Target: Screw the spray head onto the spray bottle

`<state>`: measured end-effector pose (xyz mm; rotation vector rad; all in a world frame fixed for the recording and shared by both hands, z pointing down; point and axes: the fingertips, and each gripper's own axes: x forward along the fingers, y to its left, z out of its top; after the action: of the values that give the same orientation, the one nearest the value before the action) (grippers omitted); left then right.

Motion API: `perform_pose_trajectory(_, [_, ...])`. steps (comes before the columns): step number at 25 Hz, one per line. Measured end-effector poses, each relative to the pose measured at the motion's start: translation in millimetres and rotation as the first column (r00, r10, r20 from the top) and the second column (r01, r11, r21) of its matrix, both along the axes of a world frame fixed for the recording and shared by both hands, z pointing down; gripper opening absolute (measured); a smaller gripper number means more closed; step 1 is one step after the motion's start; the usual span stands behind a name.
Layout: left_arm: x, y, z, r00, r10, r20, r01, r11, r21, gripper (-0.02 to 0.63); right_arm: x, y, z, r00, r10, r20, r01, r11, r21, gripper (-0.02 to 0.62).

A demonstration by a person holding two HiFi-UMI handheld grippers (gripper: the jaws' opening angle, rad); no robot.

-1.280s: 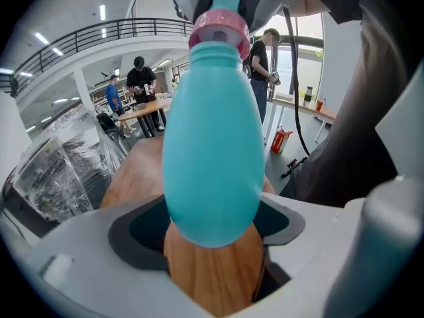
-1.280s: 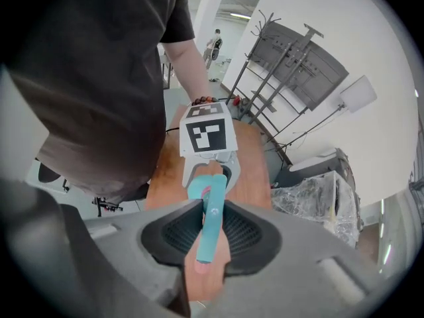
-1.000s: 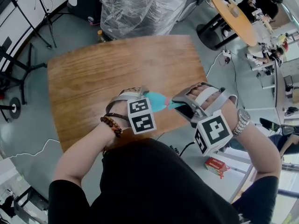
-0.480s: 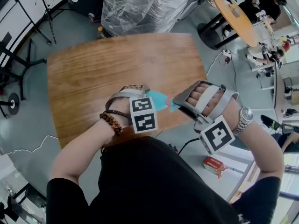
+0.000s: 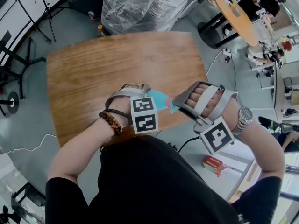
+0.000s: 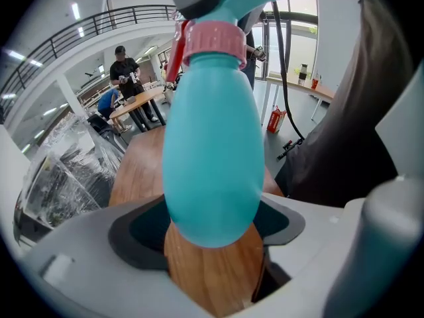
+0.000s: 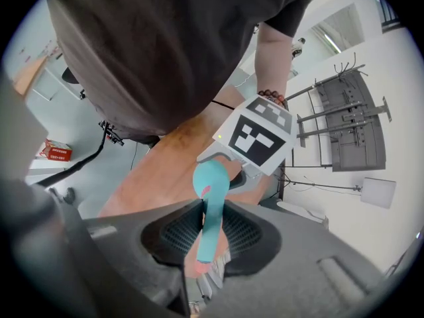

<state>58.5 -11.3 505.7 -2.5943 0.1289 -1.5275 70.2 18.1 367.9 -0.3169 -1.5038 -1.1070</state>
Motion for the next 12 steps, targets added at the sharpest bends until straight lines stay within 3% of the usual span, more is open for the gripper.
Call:
perform_pose_trajectory(8, [-2.1,3.5,2.5,0.998,0.008,0.060,-0.007,1.000,-0.014,0.411,0.5,4.3,3.7,0.998,-0.023,-0.053,0.024,1.000,0.018,0.083])
perform_pose_trajectory(12, [-1.2,1.9,0.0,0.998,-0.003,0.055,0.004,1.000,-0.012,0.410,1.6,0.3,2.0,0.999,0.032,-0.038,-0.033,0.999,-0.007,0.084])
